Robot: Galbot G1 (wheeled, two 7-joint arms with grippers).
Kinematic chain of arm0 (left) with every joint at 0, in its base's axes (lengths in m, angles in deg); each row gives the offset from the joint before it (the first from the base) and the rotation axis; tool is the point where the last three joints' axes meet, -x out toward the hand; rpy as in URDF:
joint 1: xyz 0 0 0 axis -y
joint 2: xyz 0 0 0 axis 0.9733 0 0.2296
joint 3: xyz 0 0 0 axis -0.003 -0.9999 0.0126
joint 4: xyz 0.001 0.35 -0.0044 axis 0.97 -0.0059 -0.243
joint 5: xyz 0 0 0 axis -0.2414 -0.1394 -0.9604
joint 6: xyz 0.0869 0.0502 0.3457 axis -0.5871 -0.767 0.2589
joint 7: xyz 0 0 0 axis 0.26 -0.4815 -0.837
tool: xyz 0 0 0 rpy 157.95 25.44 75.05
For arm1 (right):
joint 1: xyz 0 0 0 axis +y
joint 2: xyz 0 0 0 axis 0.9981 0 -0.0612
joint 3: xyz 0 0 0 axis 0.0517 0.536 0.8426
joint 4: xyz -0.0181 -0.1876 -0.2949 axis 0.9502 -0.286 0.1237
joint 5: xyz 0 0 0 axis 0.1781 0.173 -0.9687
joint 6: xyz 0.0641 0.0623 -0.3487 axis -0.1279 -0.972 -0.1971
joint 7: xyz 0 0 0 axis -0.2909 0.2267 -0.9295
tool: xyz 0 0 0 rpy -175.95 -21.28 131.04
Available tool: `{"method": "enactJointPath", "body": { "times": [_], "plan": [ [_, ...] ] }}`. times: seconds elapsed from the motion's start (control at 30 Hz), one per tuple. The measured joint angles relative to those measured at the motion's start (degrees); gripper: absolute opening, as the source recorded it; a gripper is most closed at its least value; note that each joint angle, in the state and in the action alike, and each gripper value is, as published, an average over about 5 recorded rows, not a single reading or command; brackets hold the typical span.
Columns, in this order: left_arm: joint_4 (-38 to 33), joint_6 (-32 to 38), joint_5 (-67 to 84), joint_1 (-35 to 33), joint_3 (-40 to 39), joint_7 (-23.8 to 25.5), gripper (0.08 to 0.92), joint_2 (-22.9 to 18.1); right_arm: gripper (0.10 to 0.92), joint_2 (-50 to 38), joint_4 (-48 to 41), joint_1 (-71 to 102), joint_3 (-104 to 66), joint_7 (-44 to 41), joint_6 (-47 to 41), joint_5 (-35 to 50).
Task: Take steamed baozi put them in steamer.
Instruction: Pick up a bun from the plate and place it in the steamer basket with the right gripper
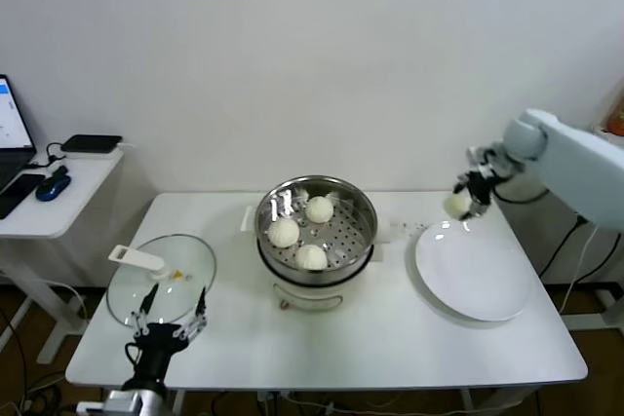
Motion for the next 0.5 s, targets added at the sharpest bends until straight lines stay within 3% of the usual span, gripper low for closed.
{"method": "enactJointPath", "body": {
  "times": [0.5],
  "plan": [
    [-1.03,0.62,0.96,-0.21,-0.63,0.01,0.823,0.72,0.687,12.68,4.07,-14.55,17.4,2.67,-8.32,25.71]
  ]
}}
